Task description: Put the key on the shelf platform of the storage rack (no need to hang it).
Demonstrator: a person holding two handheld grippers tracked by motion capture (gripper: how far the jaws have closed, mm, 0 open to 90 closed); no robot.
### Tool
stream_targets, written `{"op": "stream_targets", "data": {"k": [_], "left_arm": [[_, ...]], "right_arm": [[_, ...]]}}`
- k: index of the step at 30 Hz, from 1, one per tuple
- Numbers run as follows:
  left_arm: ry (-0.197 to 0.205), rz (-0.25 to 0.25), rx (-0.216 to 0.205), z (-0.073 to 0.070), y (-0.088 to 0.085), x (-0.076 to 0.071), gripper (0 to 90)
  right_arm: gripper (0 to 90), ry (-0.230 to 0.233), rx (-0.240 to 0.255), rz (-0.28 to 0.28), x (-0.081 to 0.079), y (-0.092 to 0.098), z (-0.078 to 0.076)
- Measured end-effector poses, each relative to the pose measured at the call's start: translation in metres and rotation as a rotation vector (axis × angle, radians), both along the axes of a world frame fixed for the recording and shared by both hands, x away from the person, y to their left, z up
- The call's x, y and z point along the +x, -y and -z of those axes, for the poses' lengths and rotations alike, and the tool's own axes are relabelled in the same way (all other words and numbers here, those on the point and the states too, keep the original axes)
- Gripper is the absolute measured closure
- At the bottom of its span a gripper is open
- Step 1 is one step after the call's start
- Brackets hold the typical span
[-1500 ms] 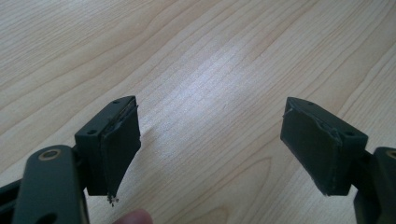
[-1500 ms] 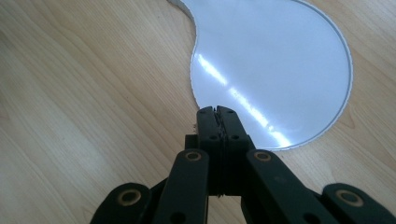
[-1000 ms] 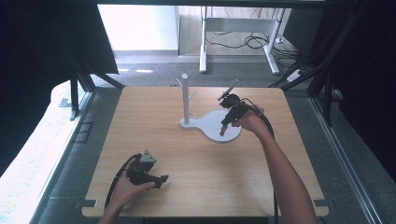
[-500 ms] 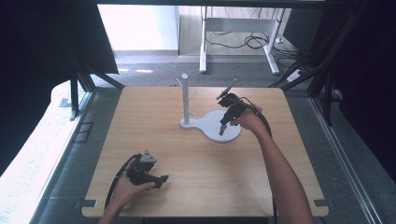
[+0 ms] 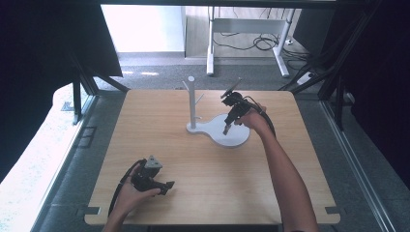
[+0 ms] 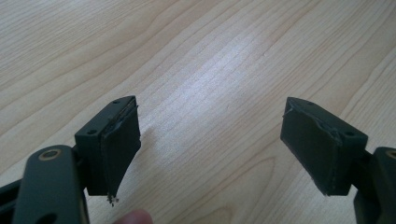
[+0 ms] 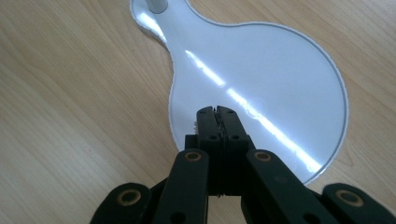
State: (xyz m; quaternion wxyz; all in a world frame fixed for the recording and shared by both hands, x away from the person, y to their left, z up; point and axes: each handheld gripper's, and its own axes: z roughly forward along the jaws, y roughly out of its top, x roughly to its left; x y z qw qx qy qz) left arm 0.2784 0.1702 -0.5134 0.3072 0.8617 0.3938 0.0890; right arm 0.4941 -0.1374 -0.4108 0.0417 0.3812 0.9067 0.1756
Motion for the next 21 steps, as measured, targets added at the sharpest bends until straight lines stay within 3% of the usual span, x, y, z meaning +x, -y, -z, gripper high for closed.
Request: {"op": "stream_targets", "data": {"k": [7, 21], "left_arm": [[-0.003, 0.000, 0.000, 0.000, 0.000, -0.001, 20.2], [-0.005, -0.003, -0.006, -0.001, 0.000, -0.001, 20.2]], "right_arm": [[90.0, 0.003, -0.025, 0.015, 0.013, -0.001, 0.008], [90.0, 0.000, -0.022, 0.054, 0.032, 0.002, 0.012]]}}
